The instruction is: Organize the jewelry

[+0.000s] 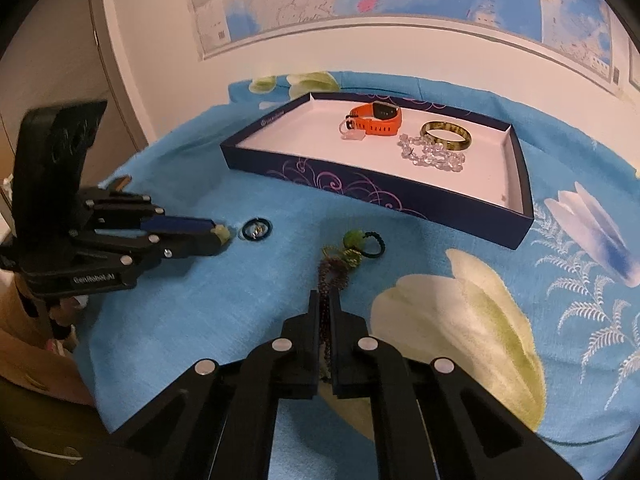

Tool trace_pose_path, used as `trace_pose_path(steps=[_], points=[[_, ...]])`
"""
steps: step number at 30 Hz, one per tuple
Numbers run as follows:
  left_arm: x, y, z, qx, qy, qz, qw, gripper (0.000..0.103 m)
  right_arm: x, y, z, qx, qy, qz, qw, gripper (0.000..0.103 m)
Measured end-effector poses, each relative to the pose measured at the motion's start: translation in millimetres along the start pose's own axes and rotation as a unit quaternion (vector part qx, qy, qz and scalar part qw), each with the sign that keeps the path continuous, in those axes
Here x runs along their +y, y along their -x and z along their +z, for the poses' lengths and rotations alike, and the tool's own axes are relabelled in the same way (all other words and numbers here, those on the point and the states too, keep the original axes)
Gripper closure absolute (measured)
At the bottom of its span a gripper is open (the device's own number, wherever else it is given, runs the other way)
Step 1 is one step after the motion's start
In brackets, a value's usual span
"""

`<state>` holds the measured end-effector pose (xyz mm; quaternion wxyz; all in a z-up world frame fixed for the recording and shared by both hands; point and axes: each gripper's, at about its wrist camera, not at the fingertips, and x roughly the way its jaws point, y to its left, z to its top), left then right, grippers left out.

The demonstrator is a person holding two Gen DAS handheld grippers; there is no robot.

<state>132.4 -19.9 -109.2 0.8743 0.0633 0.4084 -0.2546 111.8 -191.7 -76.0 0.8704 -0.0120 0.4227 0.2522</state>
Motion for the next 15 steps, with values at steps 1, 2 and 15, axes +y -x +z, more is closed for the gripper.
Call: trace_pose_path(steps=[1, 2, 15], points=[[-0.1, 0.9, 0.3, -0.002, 0.0, -0.001, 1.0, 0.087, -1.2, 1.7, 0.8, -0.002, -0.004, 0.003, 1.0, 0.1], [-0.2, 2.3, 0.7, -0.004, 0.001, -0.002, 1.0, 0.088, -2.4, 3.2, 1.6, -0.006, -0.007, 0.003, 1.0, 0.1], [-0.7, 6.1, -0.2, -0.008, -0.005, 0.001, 1.0, 0.075, -12.4, 22.1, 10.0, -0.037, -0.031, 0.018, 0.999, 0.1]])
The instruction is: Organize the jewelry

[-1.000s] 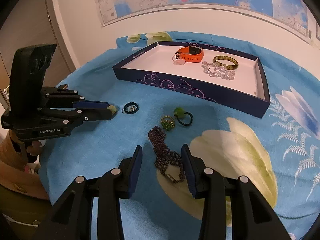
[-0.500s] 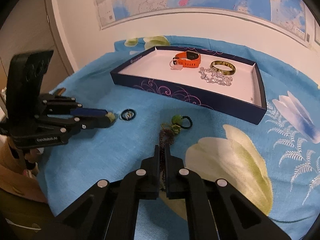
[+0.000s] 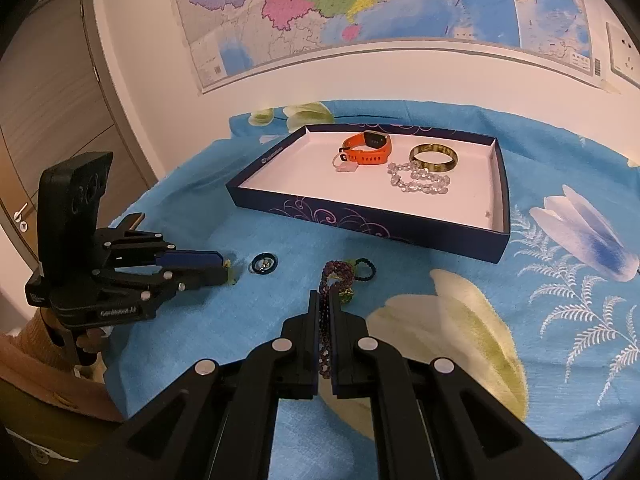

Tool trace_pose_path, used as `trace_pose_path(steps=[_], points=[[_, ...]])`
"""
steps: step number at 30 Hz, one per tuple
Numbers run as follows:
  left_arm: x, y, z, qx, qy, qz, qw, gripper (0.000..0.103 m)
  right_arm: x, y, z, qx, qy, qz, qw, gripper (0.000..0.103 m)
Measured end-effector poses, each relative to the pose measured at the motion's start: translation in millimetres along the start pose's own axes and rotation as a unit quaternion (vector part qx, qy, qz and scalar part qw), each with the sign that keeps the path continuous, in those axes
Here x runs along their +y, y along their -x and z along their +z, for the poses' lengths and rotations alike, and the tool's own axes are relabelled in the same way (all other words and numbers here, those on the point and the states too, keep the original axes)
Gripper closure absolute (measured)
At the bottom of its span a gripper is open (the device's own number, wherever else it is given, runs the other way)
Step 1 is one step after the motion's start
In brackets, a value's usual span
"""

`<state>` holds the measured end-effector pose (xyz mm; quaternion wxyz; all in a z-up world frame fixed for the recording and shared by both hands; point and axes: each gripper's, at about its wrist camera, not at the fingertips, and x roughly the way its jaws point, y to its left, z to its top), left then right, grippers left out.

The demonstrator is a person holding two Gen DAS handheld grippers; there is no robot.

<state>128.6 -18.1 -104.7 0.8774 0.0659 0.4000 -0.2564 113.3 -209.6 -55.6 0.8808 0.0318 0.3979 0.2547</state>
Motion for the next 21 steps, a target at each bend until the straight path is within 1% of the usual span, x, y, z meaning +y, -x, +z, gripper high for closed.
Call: trace_pose_path(steps=[2, 7, 9, 10, 11, 17, 21], points=[[-1.4, -1.4, -0.4, 0.001, -0.006, 0.005, 1.0, 0.074, 0.2, 0.5, 0.0, -0.001, -0.001, 0.0, 1.0, 0.1], [-1.1, -10.2, -1.2, 0.014, -0.004, 0.003, 0.9999, 0.074, -0.1, 0.4, -0.1, -0.002, -0.003, 0.0, 1.0, 0.1], [-1.1, -13.1, -2.2, 0.019, -0.001, 0.003, 0.9998, 0.08, -0.7, 0.7, 0.5, -0.004, -0.005, 0.001, 1.0, 0.1], [-1.2, -13.3, -2.4, 0.018, -0.001, 0.005, 0.9998, 0.081, -1.3, 0.9, 0.5, -0.004, -0.005, 0.001, 1.0, 0.1], [-0.9, -13.1, -2.3, 0.018, 0.0, 0.002, 0.9998, 0.086, -1.9, 1.3, 0.7, -0.005, -0.005, 0.001, 1.0, 0.1], [-1.2, -10.4, -2.2, 0.015, 0.004, 0.004, 0.9999, 0.086, -4.0, 4.5, 2.9, -0.014, -0.009, 0.004, 1.0, 0.1], [-1.2, -3.6, 1.2, 0.004, 0.003, 0.003, 1.0, 0.086, -5.0, 8.2, 6.0, -0.022, -0.01, 0.006, 1.0, 0.1]])
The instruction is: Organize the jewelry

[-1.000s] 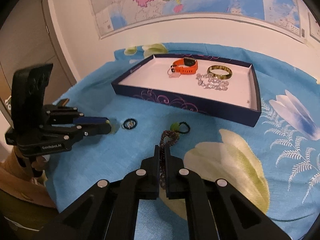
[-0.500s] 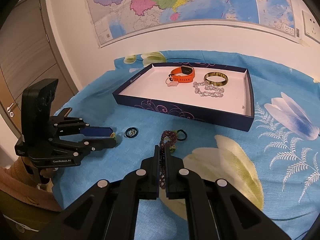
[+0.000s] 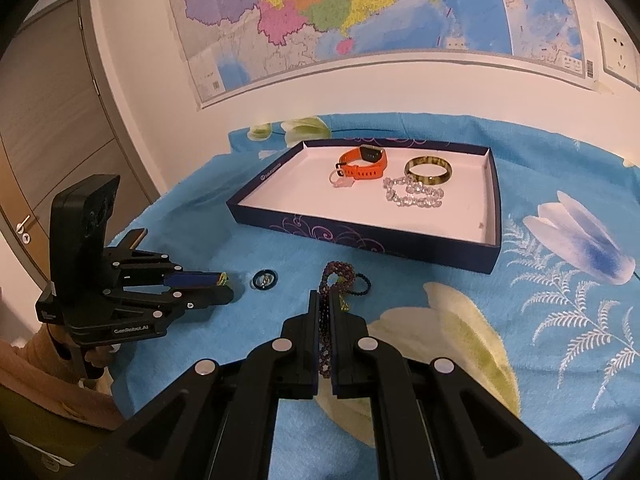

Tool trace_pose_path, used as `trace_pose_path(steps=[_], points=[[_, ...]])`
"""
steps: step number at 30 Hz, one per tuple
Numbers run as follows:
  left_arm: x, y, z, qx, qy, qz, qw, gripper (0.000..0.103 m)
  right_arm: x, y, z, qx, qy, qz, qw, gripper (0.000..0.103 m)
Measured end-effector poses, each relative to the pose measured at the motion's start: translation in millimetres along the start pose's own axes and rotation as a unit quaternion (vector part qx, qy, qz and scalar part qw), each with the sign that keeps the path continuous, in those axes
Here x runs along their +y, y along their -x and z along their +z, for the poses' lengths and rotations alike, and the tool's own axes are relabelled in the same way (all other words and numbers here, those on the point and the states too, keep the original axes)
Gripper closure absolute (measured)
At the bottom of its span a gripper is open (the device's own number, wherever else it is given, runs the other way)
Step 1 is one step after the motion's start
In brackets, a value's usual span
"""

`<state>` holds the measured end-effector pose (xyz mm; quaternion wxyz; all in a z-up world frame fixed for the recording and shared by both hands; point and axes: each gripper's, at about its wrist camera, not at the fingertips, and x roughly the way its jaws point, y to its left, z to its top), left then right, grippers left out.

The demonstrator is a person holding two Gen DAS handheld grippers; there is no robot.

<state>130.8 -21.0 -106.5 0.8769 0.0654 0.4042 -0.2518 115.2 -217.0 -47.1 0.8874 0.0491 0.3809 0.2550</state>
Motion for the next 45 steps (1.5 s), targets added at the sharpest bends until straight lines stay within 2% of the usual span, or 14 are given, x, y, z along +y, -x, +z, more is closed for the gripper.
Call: trace_pose_path(steps=[18, 45], points=[[-3.6, 24.4, 37.2, -0.062, -0.008, 0.0, 0.9981, 0.086, -5.6, 1.9, 22.6, -0.031, 0.0, 0.009, 0.999, 0.1], [5.2, 7.6, 74.2, -0.077, -0.009, 0.01, 0.997, 0.086, -23.8, -12.4, 56.9, -0.045, 0.002, -0.006, 0.999, 0.1]])
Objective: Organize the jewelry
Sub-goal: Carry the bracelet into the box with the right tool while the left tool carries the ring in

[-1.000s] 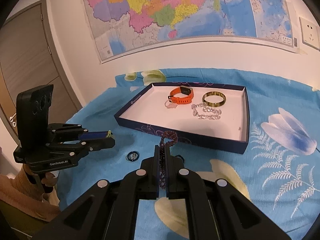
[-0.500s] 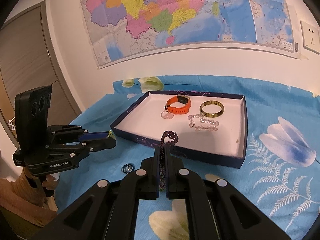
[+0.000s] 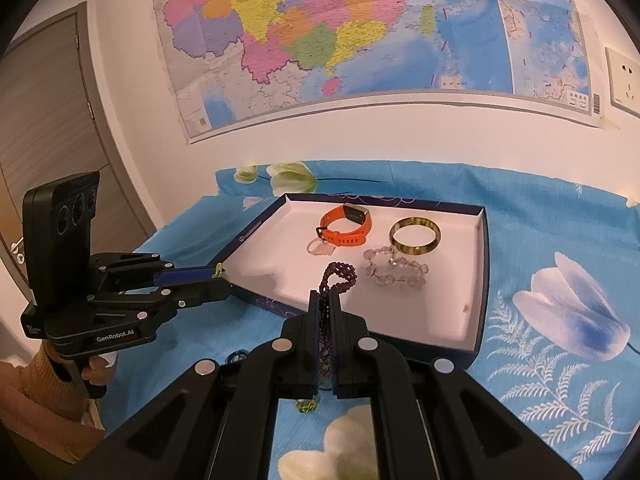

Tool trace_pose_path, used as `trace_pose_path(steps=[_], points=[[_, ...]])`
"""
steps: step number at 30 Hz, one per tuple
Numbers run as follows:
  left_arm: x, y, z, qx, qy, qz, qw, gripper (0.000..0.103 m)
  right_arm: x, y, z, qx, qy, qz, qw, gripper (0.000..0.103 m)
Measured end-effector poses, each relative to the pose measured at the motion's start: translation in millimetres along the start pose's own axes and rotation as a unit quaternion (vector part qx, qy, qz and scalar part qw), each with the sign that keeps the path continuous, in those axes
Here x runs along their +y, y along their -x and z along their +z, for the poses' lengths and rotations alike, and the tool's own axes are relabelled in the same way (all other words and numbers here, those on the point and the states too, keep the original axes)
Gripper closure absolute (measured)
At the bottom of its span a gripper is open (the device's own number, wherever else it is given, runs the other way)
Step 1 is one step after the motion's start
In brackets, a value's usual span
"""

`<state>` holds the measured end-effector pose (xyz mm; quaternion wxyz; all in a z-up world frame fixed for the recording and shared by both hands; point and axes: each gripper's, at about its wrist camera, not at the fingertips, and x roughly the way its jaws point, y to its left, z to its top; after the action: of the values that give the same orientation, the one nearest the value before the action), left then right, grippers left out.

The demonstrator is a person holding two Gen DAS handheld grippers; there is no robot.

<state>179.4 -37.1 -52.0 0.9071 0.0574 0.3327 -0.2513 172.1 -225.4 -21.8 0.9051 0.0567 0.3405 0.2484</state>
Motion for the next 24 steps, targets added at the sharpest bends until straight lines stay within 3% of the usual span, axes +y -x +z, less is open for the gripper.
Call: trace_pose_path(steps=[24], points=[[16.9, -24.2, 19.1, 0.005, 0.012, 0.004, 0.9999, 0.086, -15.5, -26.1, 20.9, 0.008, -0.005, -0.013, 1.0, 0.1]])
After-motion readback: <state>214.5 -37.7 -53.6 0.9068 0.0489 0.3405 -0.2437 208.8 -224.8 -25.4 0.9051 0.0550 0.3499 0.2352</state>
